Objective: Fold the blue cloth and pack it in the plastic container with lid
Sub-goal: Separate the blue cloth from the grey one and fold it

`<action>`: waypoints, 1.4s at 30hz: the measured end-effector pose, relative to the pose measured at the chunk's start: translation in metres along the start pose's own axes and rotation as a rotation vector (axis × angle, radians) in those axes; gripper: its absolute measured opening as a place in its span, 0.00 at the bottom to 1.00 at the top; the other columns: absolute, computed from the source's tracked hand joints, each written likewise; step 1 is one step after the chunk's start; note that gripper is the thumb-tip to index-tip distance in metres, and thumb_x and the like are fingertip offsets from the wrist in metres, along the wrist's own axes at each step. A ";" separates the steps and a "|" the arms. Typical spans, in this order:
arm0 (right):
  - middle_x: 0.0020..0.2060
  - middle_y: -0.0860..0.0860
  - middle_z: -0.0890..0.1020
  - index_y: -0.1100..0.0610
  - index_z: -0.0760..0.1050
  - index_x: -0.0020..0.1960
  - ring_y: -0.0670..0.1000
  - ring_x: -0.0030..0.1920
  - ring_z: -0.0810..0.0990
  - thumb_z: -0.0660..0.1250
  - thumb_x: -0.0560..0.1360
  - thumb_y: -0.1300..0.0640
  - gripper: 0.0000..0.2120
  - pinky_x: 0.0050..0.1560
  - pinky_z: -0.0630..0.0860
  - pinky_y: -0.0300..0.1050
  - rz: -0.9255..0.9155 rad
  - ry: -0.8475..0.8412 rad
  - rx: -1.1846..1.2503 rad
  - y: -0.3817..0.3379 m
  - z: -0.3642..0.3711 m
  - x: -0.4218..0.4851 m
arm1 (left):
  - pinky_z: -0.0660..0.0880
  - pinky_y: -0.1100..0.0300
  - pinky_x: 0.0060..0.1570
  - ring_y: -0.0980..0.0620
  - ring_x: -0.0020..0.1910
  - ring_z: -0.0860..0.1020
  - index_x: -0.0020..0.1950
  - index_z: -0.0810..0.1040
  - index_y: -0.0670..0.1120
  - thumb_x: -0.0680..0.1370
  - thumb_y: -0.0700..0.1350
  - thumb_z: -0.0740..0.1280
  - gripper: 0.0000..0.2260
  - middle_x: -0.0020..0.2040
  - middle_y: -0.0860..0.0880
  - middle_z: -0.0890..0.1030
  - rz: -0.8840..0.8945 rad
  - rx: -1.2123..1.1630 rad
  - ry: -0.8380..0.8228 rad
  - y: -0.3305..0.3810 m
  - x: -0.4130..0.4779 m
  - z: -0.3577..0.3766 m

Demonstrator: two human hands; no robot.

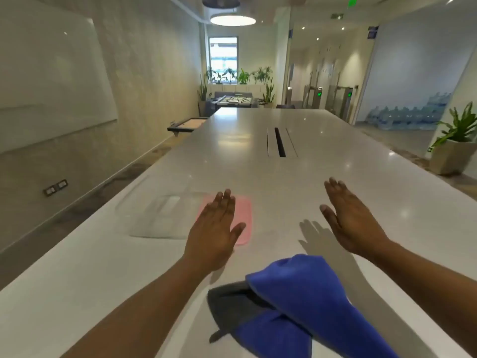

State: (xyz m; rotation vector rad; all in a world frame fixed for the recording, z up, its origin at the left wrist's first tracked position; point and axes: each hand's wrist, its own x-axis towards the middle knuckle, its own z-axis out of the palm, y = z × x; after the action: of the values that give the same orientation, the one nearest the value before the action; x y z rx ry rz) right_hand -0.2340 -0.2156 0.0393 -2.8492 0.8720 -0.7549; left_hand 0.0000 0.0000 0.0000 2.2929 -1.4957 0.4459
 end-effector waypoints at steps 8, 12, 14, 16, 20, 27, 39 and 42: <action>0.80 0.50 0.50 0.55 0.50 0.80 0.48 0.79 0.49 0.49 0.79 0.38 0.35 0.74 0.49 0.42 0.186 -0.285 0.164 0.002 0.046 -0.063 | 0.48 0.60 0.74 0.55 0.79 0.48 0.79 0.52 0.47 0.80 0.62 0.47 0.31 0.81 0.51 0.52 -0.117 -0.276 -0.177 0.010 -0.057 0.024; 0.80 0.52 0.51 0.55 0.49 0.80 0.49 0.79 0.49 0.51 0.82 0.43 0.31 0.76 0.48 0.44 0.108 -0.412 0.038 0.006 0.053 -0.085 | 0.64 0.56 0.70 0.60 0.75 0.61 0.73 0.70 0.51 0.81 0.61 0.50 0.25 0.75 0.54 0.69 -0.113 -0.386 -0.218 0.014 -0.070 0.021; 0.80 0.52 0.54 0.54 0.51 0.80 0.50 0.79 0.51 0.53 0.82 0.45 0.30 0.76 0.49 0.45 0.093 -0.393 -0.002 0.006 0.054 -0.087 | 0.68 0.55 0.69 0.60 0.73 0.64 0.69 0.74 0.53 0.81 0.60 0.53 0.22 0.72 0.54 0.73 -0.088 -0.367 -0.233 0.014 -0.072 0.020; 0.80 0.52 0.56 0.54 0.53 0.80 0.50 0.79 0.52 0.54 0.82 0.45 0.29 0.76 0.50 0.45 0.092 -0.371 0.001 0.005 0.054 -0.086 | 0.68 0.55 0.68 0.59 0.73 0.65 0.68 0.75 0.53 0.81 0.59 0.54 0.21 0.72 0.54 0.73 -0.082 -0.354 -0.238 0.014 -0.072 0.022; 0.77 0.50 0.64 0.53 0.62 0.77 0.50 0.77 0.60 0.53 0.81 0.41 0.29 0.73 0.55 0.45 0.183 -0.293 0.165 0.003 0.055 -0.088 | 0.69 0.53 0.68 0.59 0.73 0.66 0.68 0.76 0.54 0.80 0.61 0.54 0.22 0.72 0.55 0.73 -0.093 -0.371 -0.227 0.012 -0.074 0.025; 0.57 0.42 0.82 0.46 0.76 0.63 0.45 0.55 0.82 0.61 0.73 0.35 0.24 0.50 0.74 0.34 0.413 -0.097 0.610 -0.013 0.023 -0.111 | 0.71 0.53 0.66 0.60 0.66 0.74 0.65 0.78 0.55 0.75 0.67 0.59 0.25 0.66 0.57 0.79 -0.175 -0.620 -0.238 0.016 -0.079 0.016; 0.72 0.22 0.50 0.24 0.53 0.70 0.28 0.72 0.51 0.66 0.61 0.25 0.41 0.67 0.54 0.30 0.008 -0.372 0.209 -0.060 -0.026 -0.174 | 0.74 0.61 0.57 0.61 0.57 0.78 0.63 0.77 0.59 0.73 0.49 0.61 0.19 0.60 0.62 0.80 0.162 -0.463 -0.281 0.050 -0.069 -0.007; 0.70 0.25 0.61 0.30 0.63 0.68 0.35 0.67 0.71 0.67 0.65 0.38 0.33 0.61 0.65 0.31 0.071 -0.267 0.148 -0.066 -0.025 -0.176 | 0.77 0.57 0.53 0.61 0.51 0.79 0.60 0.77 0.60 0.74 0.50 0.58 0.17 0.54 0.61 0.83 0.071 -0.510 -0.231 0.058 -0.063 -0.014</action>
State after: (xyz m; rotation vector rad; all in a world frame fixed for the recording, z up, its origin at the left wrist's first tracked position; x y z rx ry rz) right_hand -0.3385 -0.0632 -0.0018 -2.6897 0.8342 -0.3998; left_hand -0.0790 0.0358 -0.0081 1.9342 -1.5769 -0.1783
